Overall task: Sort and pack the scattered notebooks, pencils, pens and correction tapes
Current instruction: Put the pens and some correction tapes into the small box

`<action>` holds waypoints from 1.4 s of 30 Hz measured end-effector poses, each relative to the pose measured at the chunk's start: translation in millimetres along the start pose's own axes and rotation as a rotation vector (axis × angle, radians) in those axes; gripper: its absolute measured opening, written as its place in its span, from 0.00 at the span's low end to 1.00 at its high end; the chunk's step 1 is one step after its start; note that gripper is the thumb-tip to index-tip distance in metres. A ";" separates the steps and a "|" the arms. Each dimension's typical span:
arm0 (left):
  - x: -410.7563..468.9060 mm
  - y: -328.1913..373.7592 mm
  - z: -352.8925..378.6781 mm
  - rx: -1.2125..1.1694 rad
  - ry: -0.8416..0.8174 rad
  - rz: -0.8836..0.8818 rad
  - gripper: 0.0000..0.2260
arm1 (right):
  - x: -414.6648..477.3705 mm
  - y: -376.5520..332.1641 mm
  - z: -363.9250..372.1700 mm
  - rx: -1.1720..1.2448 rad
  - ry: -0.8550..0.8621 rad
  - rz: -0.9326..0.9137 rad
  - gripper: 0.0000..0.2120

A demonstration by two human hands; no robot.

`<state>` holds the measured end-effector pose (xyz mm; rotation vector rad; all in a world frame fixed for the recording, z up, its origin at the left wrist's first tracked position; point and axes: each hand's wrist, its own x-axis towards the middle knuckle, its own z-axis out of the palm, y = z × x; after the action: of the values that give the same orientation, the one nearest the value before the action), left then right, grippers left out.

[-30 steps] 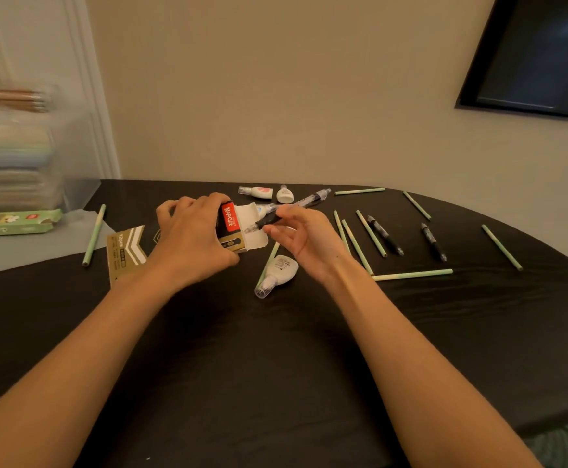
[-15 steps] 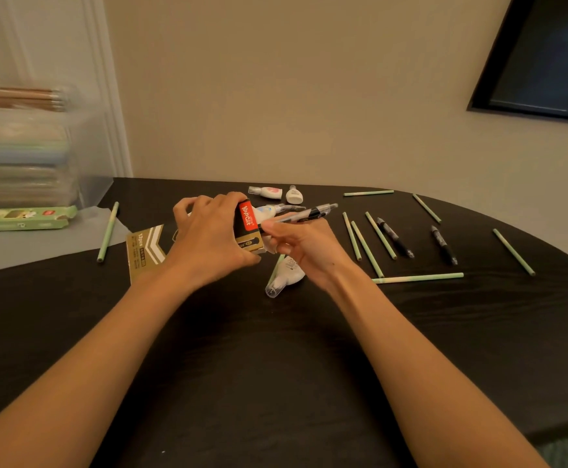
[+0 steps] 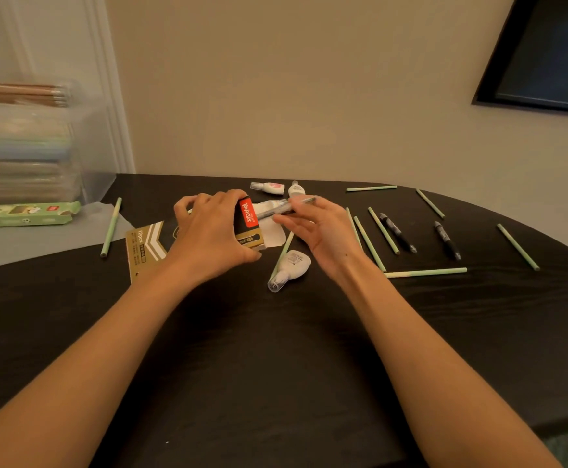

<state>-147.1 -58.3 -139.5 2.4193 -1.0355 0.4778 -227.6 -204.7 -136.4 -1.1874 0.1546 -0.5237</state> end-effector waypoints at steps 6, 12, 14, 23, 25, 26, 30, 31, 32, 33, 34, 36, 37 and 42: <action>-2.0 2.2 0.1 -0.017 -0.010 0.024 0.37 | -0.6 4.7 3.3 -0.264 -0.077 0.019 0.04; -5.2 4.3 -1.1 -0.052 -0.009 0.060 0.37 | -3.7 12.4 4.6 -0.338 -0.209 0.145 0.05; -4.4 4.2 -1.9 -0.042 -0.004 0.046 0.37 | -3.1 9.5 3.4 -0.261 -0.178 0.100 0.06; -4.6 11.4 0.0 -0.039 -0.017 0.060 0.37 | -6.5 8.8 5.4 -0.460 -0.107 -0.098 0.05; -3.8 13.1 -0.5 -0.046 -0.019 0.054 0.38 | -7.0 10.9 7.9 -0.498 -0.096 -0.099 0.05; -3.9 13.4 -0.7 -0.051 -0.026 0.053 0.38 | -6.5 11.1 7.4 -0.500 -0.087 -0.087 0.05; -2.6 15.4 -1.7 -0.070 -0.055 0.048 0.38 | -5.5 9.1 5.3 -0.480 -0.120 -0.032 0.05; -0.9 16.3 -2.3 -0.077 -0.052 0.045 0.38 | -4.9 9.0 6.0 -0.477 -0.131 -0.037 0.06; 0.8 17.2 -2.3 -0.082 -0.050 0.042 0.38 | -4.1 9.4 7.4 -0.484 -0.137 -0.042 0.07; 2.6 18.0 -2.6 -0.080 -0.051 0.038 0.38 | -2.7 9.7 8.7 -0.501 -0.138 -0.045 0.08; 5.0 18.1 -2.9 -0.077 -0.055 0.035 0.38 | 0.0 9.8 10.4 -0.523 -0.138 -0.046 0.08; 9.4 17.8 -3.5 -0.073 -0.070 0.036 0.39 | 4.0 9.3 10.6 -0.565 -0.138 -0.050 0.07; 15.4 16.9 -3.9 -0.071 -0.074 0.038 0.39 | 9.4 7.7 10.4 -0.570 -0.145 -0.052 0.07; 46.6 8.5 -9.8 -0.019 -0.019 -0.040 0.34 | 33.1 1.1 -1.7 -0.408 -0.007 -0.039 0.08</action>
<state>-124.2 -85.4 -106.7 2.4279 -0.9932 0.4304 -199.1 -221.3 -133.0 -1.5921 0.2403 -0.5364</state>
